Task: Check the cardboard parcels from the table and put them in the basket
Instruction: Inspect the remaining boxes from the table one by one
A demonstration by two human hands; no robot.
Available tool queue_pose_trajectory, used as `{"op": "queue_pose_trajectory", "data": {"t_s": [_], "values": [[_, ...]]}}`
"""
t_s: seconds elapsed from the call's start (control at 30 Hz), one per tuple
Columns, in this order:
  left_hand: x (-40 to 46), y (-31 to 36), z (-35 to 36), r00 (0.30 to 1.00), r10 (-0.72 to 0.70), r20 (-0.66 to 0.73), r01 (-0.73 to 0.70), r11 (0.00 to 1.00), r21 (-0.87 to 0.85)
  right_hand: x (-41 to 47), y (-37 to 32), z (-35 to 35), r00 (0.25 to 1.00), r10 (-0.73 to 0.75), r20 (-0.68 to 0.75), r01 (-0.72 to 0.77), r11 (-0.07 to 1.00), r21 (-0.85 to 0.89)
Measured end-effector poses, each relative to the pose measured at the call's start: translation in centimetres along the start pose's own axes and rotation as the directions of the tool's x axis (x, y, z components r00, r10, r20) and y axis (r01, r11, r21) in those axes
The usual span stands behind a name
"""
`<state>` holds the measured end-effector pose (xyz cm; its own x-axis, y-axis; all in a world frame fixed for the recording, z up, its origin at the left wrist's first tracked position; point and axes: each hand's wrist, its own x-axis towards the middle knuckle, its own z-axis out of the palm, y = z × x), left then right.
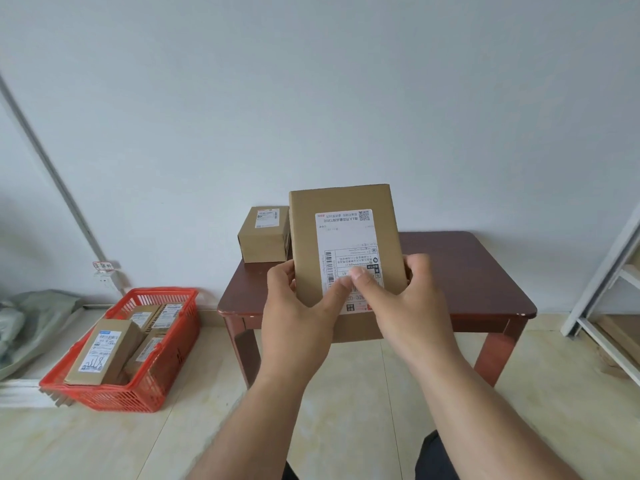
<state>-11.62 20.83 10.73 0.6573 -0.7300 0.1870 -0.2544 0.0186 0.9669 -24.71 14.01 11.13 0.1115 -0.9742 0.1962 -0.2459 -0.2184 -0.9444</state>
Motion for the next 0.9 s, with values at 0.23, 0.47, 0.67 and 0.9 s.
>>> {"op": "queue_pose_trajectory", "data": {"t_s": [0.23,0.47,0.67,0.9], "values": [[1.5,-1.4,0.0,0.999,0.045,0.001,-0.045,0.997,0.058,-0.2,1.3,0.1,1.0,0.006,0.02,-0.005,1.0,-0.013],[0.6,-1.3,0.0,0.993,0.074,0.088,-0.084,0.99,0.117,0.6,2.3,-0.1,1.0,-0.03,0.005,0.03,0.998,-0.055],[0.9,-1.8,0.1,0.999,0.041,0.033,-0.043,0.995,0.087,-0.8,3.4,-0.1,0.996,-0.091,-0.012,0.09,0.993,-0.082],[-0.5,-1.9,0.7,0.999,0.045,0.003,-0.045,0.997,0.062,-0.2,2.5,-0.7,0.997,-0.036,-0.07,0.035,0.999,-0.023]]}}
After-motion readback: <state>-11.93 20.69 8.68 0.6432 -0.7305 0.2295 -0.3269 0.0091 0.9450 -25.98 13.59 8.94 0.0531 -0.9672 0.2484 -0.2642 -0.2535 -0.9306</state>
